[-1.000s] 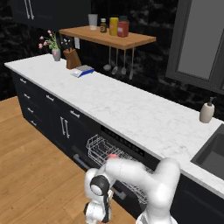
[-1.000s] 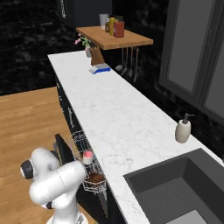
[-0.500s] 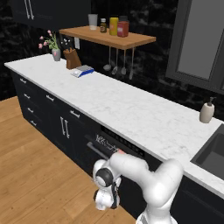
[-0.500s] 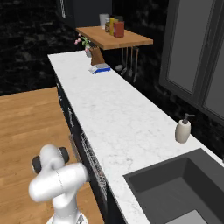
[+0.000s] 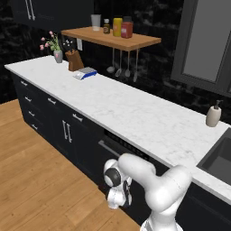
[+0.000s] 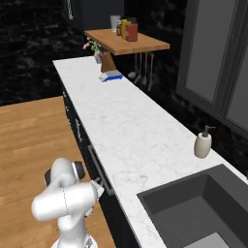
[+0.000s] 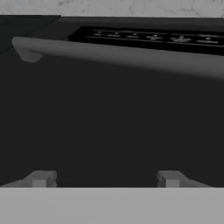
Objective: Pick up the cup and bowl from the counter, place them in the dishwasher, and close the dishwasher door.
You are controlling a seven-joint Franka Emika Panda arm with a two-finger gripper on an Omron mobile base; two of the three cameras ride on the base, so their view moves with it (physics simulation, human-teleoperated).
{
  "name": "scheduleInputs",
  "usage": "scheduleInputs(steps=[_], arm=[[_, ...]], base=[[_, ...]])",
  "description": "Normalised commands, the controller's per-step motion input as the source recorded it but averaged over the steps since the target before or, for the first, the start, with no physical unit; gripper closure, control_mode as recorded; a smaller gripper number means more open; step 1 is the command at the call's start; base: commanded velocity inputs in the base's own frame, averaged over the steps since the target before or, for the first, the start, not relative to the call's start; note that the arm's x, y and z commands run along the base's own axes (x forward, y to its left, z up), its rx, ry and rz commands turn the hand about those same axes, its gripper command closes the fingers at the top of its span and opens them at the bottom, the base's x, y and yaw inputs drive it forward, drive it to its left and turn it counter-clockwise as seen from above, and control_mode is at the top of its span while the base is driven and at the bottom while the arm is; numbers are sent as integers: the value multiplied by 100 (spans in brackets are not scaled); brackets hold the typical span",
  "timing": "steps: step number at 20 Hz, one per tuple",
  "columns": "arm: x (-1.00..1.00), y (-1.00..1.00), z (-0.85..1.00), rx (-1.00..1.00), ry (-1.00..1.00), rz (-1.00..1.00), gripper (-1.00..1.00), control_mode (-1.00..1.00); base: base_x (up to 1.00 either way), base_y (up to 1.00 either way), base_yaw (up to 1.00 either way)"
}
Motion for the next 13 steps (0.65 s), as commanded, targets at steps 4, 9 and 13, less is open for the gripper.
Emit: scheduleInputs(steps=[4, 9, 13], arm=[[60, -57, -3, -7, 0, -6, -100, -100], [63, -53, 0, -2, 0, -6, -100, -100], [48, -35, 0, 0, 0, -3, -100, -100]], base=[[0, 0, 0], [0, 0, 0], [0, 0, 0]])
